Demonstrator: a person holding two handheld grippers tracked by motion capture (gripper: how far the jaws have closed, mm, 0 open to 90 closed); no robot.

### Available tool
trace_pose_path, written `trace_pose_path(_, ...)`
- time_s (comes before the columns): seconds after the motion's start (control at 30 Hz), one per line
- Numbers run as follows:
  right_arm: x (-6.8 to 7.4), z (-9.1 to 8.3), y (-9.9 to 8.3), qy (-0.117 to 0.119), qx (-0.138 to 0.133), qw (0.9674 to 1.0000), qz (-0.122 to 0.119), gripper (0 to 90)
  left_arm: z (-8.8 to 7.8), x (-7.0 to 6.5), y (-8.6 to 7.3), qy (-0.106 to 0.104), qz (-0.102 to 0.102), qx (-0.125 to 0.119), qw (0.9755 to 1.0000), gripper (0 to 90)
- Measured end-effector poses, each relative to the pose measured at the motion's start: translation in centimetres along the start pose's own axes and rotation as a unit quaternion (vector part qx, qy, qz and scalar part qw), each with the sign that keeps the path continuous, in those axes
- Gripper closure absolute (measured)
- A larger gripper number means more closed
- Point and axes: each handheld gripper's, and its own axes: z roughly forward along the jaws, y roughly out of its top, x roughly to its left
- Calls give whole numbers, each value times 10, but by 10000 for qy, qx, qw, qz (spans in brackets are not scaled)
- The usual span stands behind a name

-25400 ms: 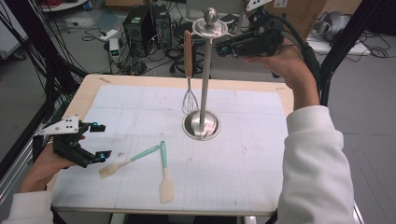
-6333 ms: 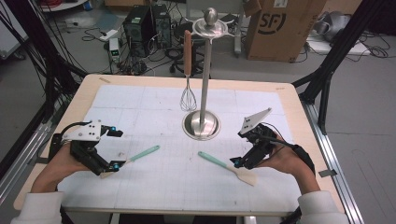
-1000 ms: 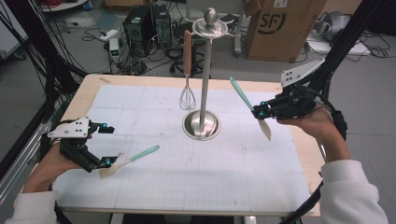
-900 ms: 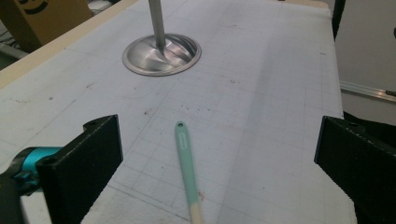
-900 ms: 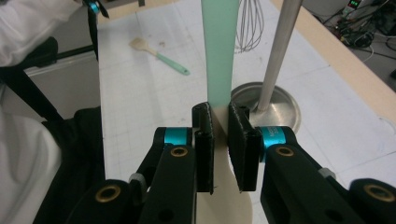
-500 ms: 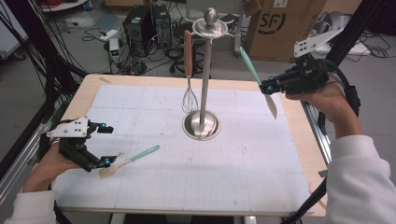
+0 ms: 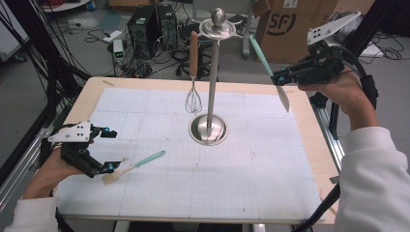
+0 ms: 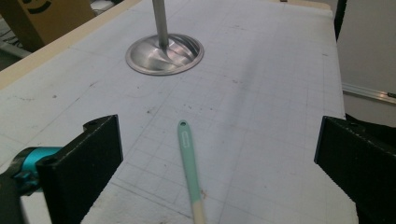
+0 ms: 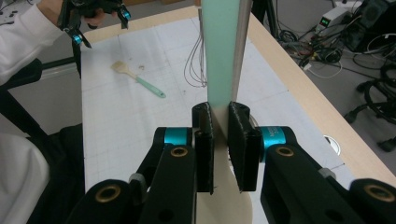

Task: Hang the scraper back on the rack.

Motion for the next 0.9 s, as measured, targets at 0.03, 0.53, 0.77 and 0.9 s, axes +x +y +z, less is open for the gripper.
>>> trace_pose_path(0.03,-2,1,0,-41,11,10000,-28,808,0,0,0,-8,4,-5,10000,17)
trace_pose_path(0.53,-12,10,6,-42,112,9999,58,808,0,1,-1,-18,-18,11,10000,17)
trace_pose_path(0.77,-15,12,7,-85,75,9999,-1,808,0,1,-1,-15,-19,20,10000,17)
trace_pose_path(0.9,-17,15,9,-12,126,9999,44,808,-1,2,-1,-13,-42,2,10000,17)
